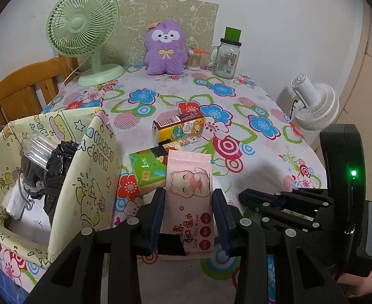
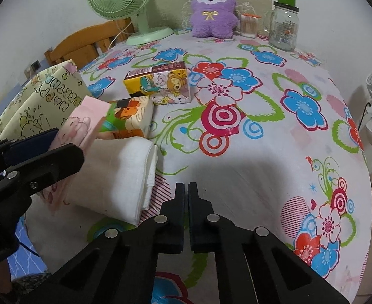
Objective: Organize soft objects
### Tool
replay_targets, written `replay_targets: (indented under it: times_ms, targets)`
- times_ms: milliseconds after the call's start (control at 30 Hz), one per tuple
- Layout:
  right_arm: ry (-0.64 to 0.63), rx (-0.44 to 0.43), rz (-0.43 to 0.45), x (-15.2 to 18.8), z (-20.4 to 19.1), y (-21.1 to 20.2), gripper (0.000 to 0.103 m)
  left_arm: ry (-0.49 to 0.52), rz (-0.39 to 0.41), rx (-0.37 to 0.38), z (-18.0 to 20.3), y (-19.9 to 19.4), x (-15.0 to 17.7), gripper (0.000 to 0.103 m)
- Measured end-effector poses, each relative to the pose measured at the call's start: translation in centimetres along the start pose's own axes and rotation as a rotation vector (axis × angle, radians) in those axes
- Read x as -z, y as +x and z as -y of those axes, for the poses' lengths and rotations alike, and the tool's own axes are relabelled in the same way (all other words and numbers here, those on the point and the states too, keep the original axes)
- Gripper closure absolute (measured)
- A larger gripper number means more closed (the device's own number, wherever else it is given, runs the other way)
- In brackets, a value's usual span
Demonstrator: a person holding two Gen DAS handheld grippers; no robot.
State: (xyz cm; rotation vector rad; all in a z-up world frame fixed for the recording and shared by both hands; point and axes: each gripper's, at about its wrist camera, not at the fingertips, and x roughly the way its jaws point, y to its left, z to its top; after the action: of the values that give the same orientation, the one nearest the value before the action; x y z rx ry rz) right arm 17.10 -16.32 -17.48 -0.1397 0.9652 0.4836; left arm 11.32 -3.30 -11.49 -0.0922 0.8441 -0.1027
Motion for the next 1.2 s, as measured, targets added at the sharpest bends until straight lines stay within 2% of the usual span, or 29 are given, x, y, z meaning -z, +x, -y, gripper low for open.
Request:
replay_targets:
  times_ms: [133, 267, 467, 833, 1100, 1200]
  targets:
    - [0.010, 0.005, 0.015, -0.1, 0.1, -0.4, 0.100, -0.003, 0.003, -0.003, -0.2, -0.2, -0.1, 0.065]
    - [0.023, -0.043, 0.035, -0.3, 0.0, -1.0, 0.100, -0.003, 0.010, -0.004, -0.2, -0.3, -0.1, 0.065]
    - [0.017, -0.002, 0.048, -0.1, -0.5, -1.8, 0.100, -0.005, 0.010, -0.007, -0.2, -0.5, -0.1, 0.065]
    - [0.009, -0.012, 0.060, 0.0, -1.4, -2.7, 0.100, -0.008, 0.037, -0.006, -0.6, -2.4, -0.1, 0.065]
    - [-0.001, -0.038, 0.065, 0.1, -2.4, -2.9, 0.100, -0.016, 0.058, -0.013, -1.0, -3.8, -0.1, 0.065]
    - [0.025, -0.070, 0.061, 0.0, -2.4, -2.5, 0.097, -0.018, 0.066, -0.018, -1.3, -4.3, -0.1, 0.065]
